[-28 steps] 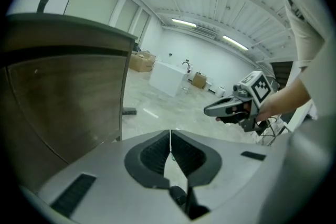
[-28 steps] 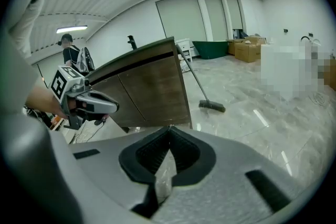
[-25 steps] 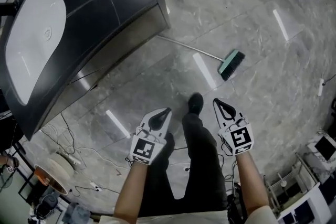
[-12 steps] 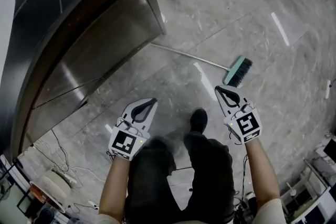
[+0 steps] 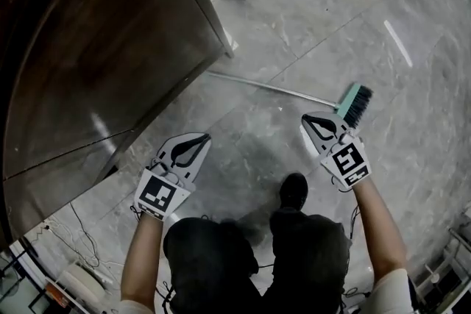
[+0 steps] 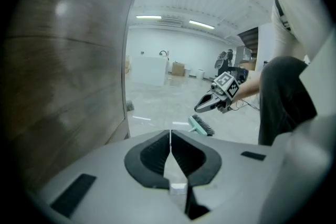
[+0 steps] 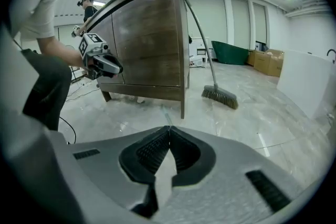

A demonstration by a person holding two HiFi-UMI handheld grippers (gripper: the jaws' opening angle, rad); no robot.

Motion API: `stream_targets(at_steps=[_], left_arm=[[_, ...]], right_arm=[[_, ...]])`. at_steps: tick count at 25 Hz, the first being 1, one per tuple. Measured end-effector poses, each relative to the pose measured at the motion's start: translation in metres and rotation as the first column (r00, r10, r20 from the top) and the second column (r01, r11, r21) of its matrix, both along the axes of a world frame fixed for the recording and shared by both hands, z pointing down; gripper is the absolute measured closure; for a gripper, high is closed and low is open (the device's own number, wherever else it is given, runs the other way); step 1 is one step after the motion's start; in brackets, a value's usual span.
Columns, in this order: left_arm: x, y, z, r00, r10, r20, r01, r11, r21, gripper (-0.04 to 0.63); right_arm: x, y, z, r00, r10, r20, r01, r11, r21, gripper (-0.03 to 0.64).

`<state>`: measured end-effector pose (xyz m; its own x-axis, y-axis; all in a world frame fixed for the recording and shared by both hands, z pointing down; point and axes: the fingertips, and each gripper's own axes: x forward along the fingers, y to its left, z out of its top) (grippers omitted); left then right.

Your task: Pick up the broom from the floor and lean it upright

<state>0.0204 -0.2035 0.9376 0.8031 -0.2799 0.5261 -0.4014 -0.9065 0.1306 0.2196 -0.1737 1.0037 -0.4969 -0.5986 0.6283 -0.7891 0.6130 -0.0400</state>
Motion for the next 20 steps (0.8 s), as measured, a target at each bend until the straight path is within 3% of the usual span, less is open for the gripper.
stream_targets(at_steps=[2,6,11,14,20], left_arm=[[0.001,0.002,0.01,1.0,0.023,0.008,-0.023,0.999,-0.022,0.586],[0.0,0.006,0.028,0.992,0.112,0.063,-0.113,0.993,0.019,0.586],[0.007,-0.001,0.021,0.996,0.071,0.047,-0.069,0.996,-0.048,0.586],[0.005,-0.003,0.027,0.995,0.063,0.072,-0.059,0.996,-0.061,0.586],[-0.002,0.011,0.034,0.983,0.135,0.127,-0.132,0.991,-0.029,0.584]], right_arm=[[0.0,-0.003,0.021,1.0,-0.02,-0.002,0.02,1.0,-0.005,0.615],[-0.001,-0.01,0.057,0.999,-0.043,-0.001,0.043,0.999,-0.008,0.592],[0.003,-0.028,0.104,0.998,-0.066,0.003,0.066,0.998,-0.022,0.569],[0.002,-0.04,0.133,0.996,-0.09,0.0,0.09,0.995,-0.042,0.552],[-0.007,-0.06,0.185,0.981,-0.186,-0.047,0.18,0.978,-0.103,0.508]])
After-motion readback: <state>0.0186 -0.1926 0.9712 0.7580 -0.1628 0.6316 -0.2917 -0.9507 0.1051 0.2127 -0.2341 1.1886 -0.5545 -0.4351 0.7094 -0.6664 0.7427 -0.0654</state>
